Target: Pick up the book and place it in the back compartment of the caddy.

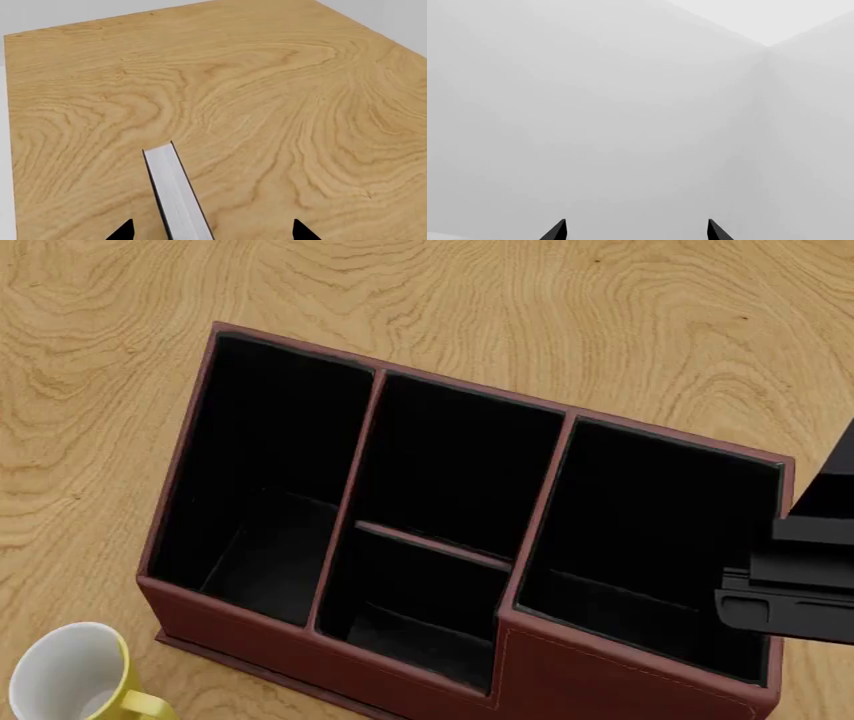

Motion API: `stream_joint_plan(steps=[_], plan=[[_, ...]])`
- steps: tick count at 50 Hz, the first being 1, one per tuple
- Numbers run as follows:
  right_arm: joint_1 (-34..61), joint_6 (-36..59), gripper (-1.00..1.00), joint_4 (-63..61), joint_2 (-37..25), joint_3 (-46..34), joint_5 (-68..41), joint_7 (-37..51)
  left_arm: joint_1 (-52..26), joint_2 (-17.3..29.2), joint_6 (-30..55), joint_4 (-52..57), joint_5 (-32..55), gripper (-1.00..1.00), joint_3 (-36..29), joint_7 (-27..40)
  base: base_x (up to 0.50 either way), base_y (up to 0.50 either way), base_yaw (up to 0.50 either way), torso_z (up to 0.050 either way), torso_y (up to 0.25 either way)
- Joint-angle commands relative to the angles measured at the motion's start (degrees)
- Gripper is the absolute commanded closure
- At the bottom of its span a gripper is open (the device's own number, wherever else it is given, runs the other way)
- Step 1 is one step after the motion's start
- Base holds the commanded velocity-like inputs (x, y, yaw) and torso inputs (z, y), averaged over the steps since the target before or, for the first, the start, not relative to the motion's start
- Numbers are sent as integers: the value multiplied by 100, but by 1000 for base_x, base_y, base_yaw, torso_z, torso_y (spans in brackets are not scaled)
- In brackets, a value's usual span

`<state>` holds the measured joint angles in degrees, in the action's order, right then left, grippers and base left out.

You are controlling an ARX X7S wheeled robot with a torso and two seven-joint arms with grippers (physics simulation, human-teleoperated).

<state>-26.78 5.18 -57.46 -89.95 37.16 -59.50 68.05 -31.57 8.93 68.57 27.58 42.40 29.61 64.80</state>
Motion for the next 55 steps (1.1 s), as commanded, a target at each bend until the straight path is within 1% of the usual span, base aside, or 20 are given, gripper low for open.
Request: stream_joint_plan(steps=[1,8,23,34,45,55], plan=[[87,25,-100,21,-2,-54,-31,-45,-151,-15,7,-379,16,-100,111,89,0,0,0,0,0],[114,17,-100,37,-3,-94,-26,-74,-265,-26,152,-492,107,-100,210,194,0,0,0,0,0],[180,7,-100,68,-3,-194,-15,-119,-503,-9,188,-926,91,-100,337,357,0,0,0,0,0],[250,16,-100,83,-3,-242,-38,-158,-532,65,-84,-1438,-80,-100,232,221,0,0,0,0,0],[312,31,-100,92,-4,-295,-49,-173,-572,170,-604,-2131,-359,-100,46,-65,0,0,0,0,0],[343,12,-100,105,-4,-368,-24,-171,-516,197,-891,-2446,-501,-100,-50,-202,0,0,0,0,0]])
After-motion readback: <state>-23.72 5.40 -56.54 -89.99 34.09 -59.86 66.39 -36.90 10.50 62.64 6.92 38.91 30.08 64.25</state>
